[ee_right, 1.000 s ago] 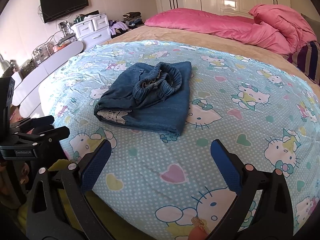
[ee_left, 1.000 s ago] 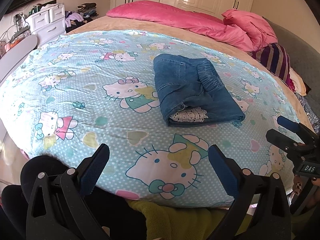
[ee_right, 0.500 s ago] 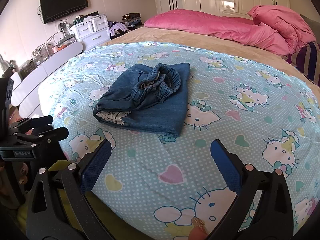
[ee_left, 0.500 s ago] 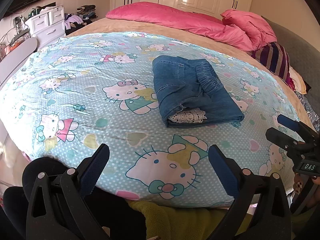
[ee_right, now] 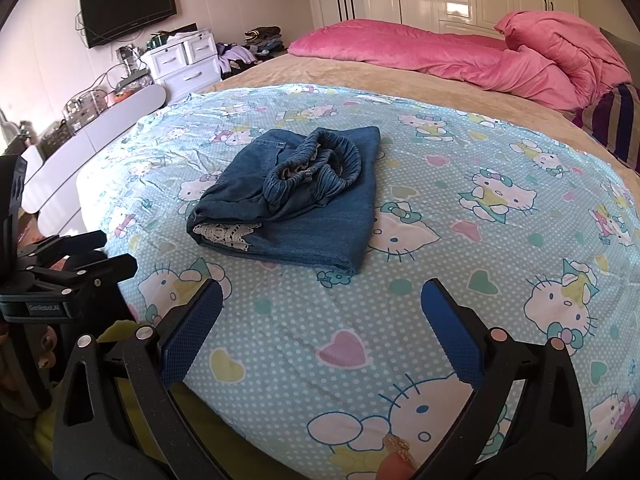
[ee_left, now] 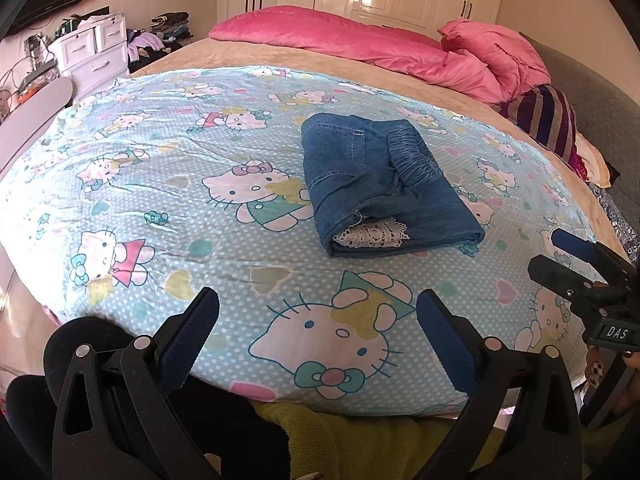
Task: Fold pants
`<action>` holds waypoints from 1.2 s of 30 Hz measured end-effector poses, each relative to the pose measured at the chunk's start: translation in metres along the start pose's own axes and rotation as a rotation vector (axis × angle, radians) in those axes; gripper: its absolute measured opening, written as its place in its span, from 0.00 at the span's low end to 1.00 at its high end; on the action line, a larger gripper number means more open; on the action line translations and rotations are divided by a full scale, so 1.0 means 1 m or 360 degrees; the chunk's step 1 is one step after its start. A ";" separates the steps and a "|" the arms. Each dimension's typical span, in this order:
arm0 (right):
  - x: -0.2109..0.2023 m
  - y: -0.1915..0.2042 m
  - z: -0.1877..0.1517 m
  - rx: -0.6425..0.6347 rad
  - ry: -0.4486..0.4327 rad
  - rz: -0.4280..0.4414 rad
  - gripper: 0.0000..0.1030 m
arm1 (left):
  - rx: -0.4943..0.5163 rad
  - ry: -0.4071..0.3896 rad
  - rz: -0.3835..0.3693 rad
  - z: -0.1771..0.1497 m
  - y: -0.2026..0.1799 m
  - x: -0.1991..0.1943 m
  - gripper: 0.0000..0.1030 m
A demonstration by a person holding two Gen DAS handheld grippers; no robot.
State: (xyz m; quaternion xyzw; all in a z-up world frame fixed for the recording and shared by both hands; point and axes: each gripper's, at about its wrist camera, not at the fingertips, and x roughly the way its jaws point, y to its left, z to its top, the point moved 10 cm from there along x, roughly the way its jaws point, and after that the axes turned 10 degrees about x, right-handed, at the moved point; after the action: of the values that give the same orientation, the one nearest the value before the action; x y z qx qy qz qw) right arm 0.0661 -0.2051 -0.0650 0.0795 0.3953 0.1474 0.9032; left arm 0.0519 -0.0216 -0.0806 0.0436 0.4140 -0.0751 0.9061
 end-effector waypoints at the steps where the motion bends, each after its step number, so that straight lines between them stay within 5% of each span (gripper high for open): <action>1: 0.000 0.000 0.000 0.0000 0.0000 0.0001 0.91 | 0.0001 -0.0001 -0.0002 0.000 0.000 0.000 0.96; 15: -0.003 -0.004 0.004 0.0005 -0.0017 -0.0015 0.91 | 0.0023 0.0011 0.0030 -0.001 0.001 0.001 0.96; 23: -0.007 -0.011 0.009 0.0006 -0.0042 -0.0055 0.91 | 0.0043 0.0084 0.0203 -0.004 0.015 0.004 0.96; 29: -0.007 -0.027 0.014 0.0050 -0.0057 -0.0117 0.91 | -0.0010 0.0002 0.0056 0.001 0.014 0.000 0.96; 36: 0.001 -0.072 0.018 0.0146 -0.0065 -0.0261 0.91 | -0.0124 0.0086 0.0099 0.005 0.046 0.022 0.96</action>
State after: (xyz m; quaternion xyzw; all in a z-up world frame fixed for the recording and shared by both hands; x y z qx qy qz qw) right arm 0.0950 -0.2728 -0.0721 0.0911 0.3884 0.0531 0.9155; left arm 0.0776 0.0204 -0.0936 0.0231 0.4393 -0.0294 0.8976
